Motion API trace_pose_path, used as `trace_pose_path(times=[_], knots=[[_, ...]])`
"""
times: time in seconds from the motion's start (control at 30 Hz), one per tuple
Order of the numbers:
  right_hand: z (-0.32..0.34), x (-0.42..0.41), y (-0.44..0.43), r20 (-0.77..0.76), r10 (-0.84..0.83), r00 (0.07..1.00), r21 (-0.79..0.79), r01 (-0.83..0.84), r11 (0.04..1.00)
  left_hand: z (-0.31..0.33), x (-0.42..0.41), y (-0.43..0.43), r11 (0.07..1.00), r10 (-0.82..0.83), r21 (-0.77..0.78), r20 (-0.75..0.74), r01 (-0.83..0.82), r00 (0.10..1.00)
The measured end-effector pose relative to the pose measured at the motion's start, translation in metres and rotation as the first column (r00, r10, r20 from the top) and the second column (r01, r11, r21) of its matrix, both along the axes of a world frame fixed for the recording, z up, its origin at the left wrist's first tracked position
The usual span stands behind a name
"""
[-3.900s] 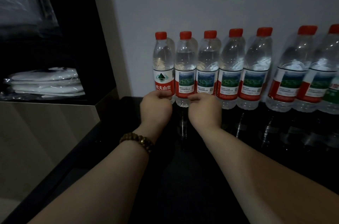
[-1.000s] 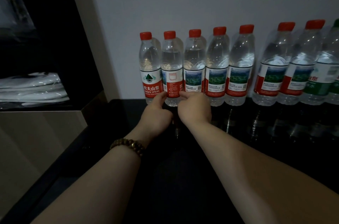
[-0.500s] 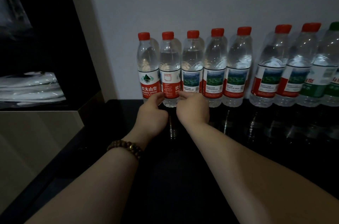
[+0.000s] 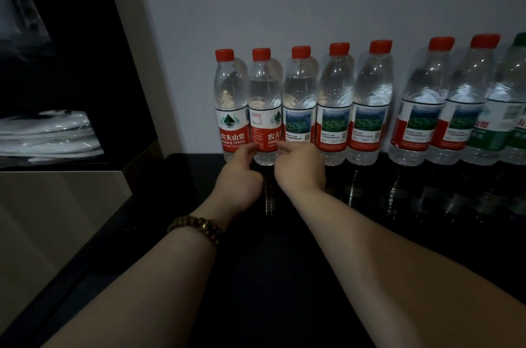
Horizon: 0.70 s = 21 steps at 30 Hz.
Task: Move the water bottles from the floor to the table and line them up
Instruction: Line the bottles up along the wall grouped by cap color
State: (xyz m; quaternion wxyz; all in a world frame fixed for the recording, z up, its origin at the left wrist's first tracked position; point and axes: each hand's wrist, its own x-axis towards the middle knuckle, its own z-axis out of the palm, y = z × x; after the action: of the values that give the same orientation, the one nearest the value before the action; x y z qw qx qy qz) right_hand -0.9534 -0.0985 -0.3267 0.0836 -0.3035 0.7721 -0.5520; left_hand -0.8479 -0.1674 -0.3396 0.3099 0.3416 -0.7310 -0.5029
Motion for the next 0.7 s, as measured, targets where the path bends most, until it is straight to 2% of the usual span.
trace_pose_path(times=[0.2, 0.37, 0.57, 0.7], knots=[[-0.0019, -0.0004, -0.0008, 0.005, -0.002, 1.000, -0.030, 0.002, 1.000, 0.0004, 0.0006, 0.0014, 0.995, 0.102, 0.008, -0.069, -0.102, 0.992], [-0.0025, -0.0009, -0.0001, 0.001, 0.005, 1.000, -0.037, -0.005, 0.999, 0.0033, 0.0014, 0.0041, 1.000, 0.005, 0.027, -0.021, -0.005, 1.000], [-0.0030, -0.0014, -0.0002, 0.002, 0.000, 1.000, -0.020, 0.000, 1.000, 0.0009, 0.0008, 0.0026, 0.995, 0.092, 0.036, -0.091, -0.089, 0.992], [-0.0016, -0.0008, -0.0002, -0.001, -0.009, 1.000, -0.017, 0.009, 1.000, 0.0020, 0.0009, 0.0047, 0.999, 0.007, 0.043, -0.055, -0.005, 0.998]])
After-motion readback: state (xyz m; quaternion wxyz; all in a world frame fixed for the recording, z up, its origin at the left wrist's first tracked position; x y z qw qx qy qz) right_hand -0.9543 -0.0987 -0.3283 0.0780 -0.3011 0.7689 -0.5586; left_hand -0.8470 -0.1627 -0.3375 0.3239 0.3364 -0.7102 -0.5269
